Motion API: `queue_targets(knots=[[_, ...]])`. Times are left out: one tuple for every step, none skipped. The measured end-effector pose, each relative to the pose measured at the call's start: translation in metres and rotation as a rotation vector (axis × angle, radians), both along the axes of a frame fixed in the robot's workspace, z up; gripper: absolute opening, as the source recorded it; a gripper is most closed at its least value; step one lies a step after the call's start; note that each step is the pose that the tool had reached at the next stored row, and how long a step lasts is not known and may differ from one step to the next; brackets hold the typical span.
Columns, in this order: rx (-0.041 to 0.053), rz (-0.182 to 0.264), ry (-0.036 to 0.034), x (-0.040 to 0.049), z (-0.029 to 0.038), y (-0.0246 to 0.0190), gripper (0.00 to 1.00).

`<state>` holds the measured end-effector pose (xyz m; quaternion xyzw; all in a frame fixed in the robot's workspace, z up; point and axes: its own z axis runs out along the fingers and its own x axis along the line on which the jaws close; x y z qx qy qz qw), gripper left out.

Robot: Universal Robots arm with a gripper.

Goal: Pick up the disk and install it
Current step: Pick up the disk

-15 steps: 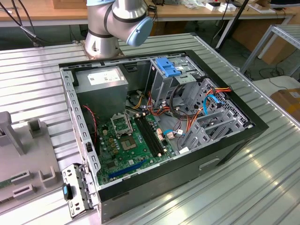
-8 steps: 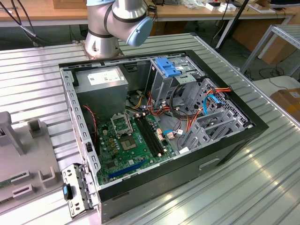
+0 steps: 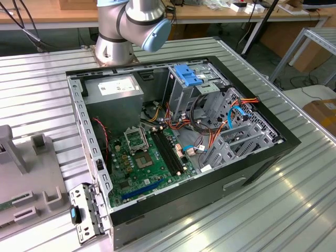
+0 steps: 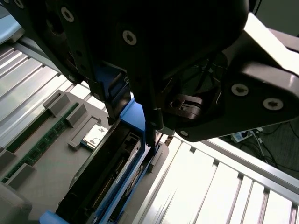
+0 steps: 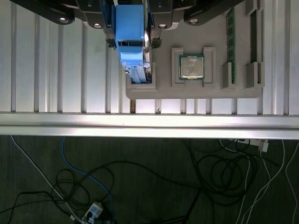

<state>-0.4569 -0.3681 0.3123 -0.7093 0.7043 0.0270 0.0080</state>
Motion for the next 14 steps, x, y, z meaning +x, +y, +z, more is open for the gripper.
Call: queue_targets(knots=[[0.0, 0.0, 0.0, 0.0, 0.0, 0.0, 0.37], [0.0, 0.0, 0.0, 0.0, -0.0001, 0.0, 0.37], [0.0, 0.0, -0.0001, 0.0, -0.0001, 0.0, 0.37], [0.0, 0.0, 0.0, 0.0, -0.0001, 0.0, 0.37], [0.0, 0.0, -0.0001, 0.0, -0.0001, 0.0, 0.37], [0.0, 0.0, -0.0001, 0.0, -0.0002, 0.0, 0.37], [0.0, 0.0, 0.0, 0.0, -0.0003, 0.0, 0.37], [0.0, 0.0, 0.0, 0.0, -0.0002, 0.0, 0.37], [0.0, 0.0, 0.0, 0.0, -0.0003, 0.0, 0.37], [0.0, 0.0, 0.0, 0.0, -0.0003, 0.0, 0.37], [0.0, 0.0, 0.0, 0.0, -0.0004, 0.0, 0.37], [0.0, 0.0, 0.0, 0.0, -0.0004, 0.0, 0.37], [0.0, 0.0, 0.0, 0.0, -0.0004, 0.0, 0.37], [0.0, 0.0, 0.0, 0.0, -0.0005, 0.0, 0.37]])
